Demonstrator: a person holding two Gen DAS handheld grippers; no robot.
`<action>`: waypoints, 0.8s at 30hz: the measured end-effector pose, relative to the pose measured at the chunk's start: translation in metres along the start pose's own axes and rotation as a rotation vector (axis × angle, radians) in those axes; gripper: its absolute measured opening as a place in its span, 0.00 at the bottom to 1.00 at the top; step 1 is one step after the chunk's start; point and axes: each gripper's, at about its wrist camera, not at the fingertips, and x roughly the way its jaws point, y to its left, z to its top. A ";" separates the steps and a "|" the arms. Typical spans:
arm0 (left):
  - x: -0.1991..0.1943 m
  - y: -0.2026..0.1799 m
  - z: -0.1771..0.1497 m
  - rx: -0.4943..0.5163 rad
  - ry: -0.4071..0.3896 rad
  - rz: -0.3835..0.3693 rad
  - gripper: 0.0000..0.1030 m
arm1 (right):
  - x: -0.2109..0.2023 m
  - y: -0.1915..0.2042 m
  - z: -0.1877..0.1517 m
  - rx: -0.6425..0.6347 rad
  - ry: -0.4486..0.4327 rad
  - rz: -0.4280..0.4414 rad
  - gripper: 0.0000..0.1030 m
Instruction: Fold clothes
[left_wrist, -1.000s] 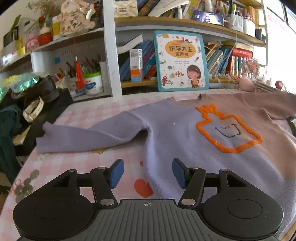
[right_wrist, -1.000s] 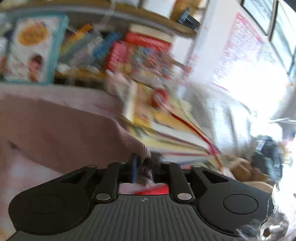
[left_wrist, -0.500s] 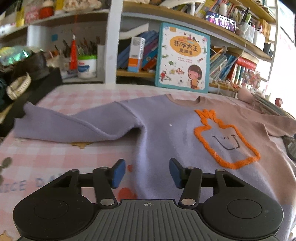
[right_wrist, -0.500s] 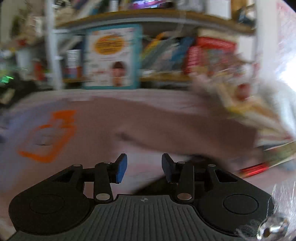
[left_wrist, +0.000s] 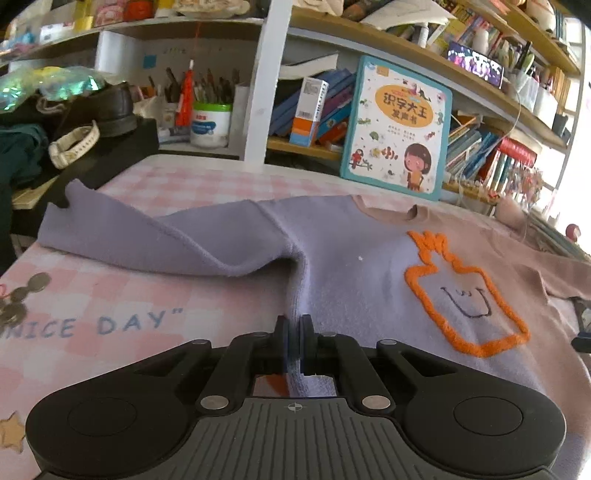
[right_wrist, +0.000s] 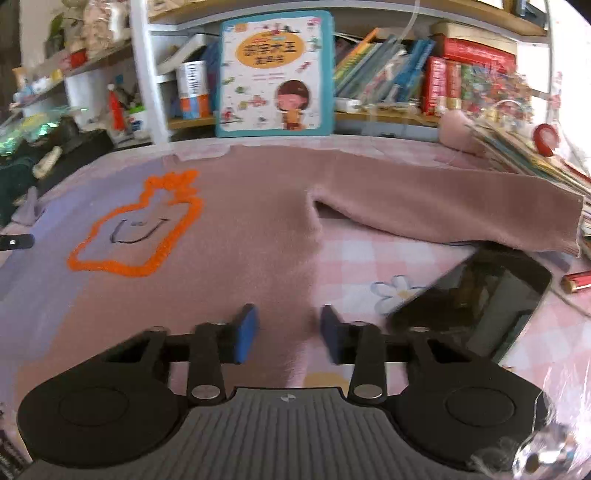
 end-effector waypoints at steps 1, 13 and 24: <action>-0.004 0.000 -0.001 0.001 0.001 0.013 0.05 | -0.001 0.004 -0.001 -0.001 0.000 0.012 0.22; 0.005 0.003 0.001 0.001 0.038 0.035 0.06 | 0.004 0.025 0.002 -0.052 -0.045 -0.039 0.10; 0.023 -0.005 0.006 0.028 0.027 0.000 0.06 | 0.012 0.016 0.000 -0.056 -0.057 -0.099 0.10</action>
